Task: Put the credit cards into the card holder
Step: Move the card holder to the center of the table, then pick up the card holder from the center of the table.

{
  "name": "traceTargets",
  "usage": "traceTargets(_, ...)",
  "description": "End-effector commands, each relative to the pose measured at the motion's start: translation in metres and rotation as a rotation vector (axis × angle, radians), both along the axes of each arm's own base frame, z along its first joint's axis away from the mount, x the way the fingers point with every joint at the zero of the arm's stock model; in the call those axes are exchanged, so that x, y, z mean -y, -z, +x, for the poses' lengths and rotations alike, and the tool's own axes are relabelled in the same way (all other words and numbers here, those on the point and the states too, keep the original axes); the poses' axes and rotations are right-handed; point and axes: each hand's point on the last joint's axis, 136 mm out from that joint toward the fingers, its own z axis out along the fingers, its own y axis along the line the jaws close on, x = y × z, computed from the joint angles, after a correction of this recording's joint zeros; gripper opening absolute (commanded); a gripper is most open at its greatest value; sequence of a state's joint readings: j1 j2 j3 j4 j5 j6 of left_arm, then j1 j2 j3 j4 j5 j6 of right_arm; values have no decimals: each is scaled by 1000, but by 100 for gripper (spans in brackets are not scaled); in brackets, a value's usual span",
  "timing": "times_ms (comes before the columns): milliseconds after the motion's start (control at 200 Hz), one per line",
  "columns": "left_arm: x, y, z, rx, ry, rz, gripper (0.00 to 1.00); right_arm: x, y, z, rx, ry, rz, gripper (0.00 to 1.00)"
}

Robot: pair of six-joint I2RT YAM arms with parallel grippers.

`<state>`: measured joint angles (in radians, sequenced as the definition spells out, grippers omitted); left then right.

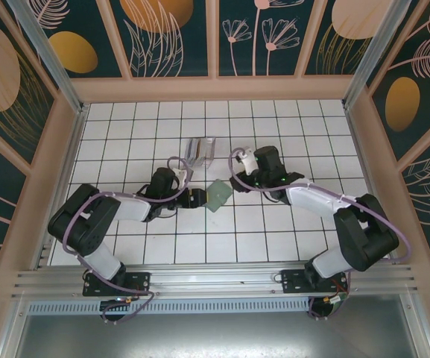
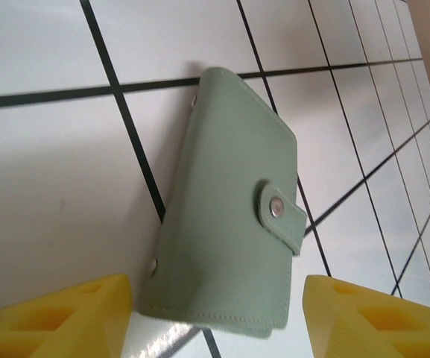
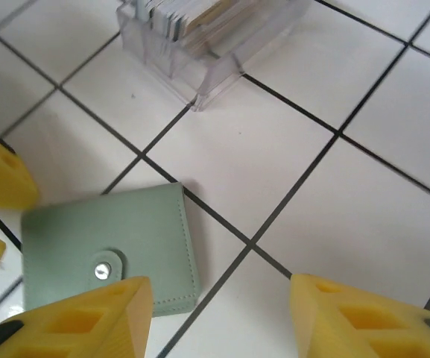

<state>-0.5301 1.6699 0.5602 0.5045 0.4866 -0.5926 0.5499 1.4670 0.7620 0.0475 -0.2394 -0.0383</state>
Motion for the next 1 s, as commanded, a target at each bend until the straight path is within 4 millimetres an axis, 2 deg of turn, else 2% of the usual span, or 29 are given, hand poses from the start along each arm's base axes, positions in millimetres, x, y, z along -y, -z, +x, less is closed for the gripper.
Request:
traceTargets(0,-4,12,10,-24,-39,67,62,-13,7,-22,-207,64,191,52)
traceTargets(50,-4,11,13,-23,-38,82,62,-12,14,-25,-266,118,220,52)
traceTargets(70,-4,20,11,-43,-31,97,62,-11,17,-25,-292,144,231,52)
traceTargets(145,4,22,9,-53,6,87,61,-11,27,-30,-379,210,285,52)
traceTargets(315,20,18,2,-86,4,49,56,-23,24,-35,-453,227,429,52)
traceTargets(460,29,20,-3,-145,-18,2,47,-28,43,-33,-576,297,457,49)
traceTargets(666,38,20,-13,-185,-10,-11,33,-38,58,-41,-617,350,491,47)
traceTargets(821,43,23,-19,-216,8,-39,33,-38,63,-39,-609,353,476,47)
traceTargets(911,48,25,-22,-255,22,-62,36,-42,60,-36,-597,331,494,47)
traceTargets(996,50,23,-23,-262,23,-81,31,-46,59,-34,-590,313,511,46)
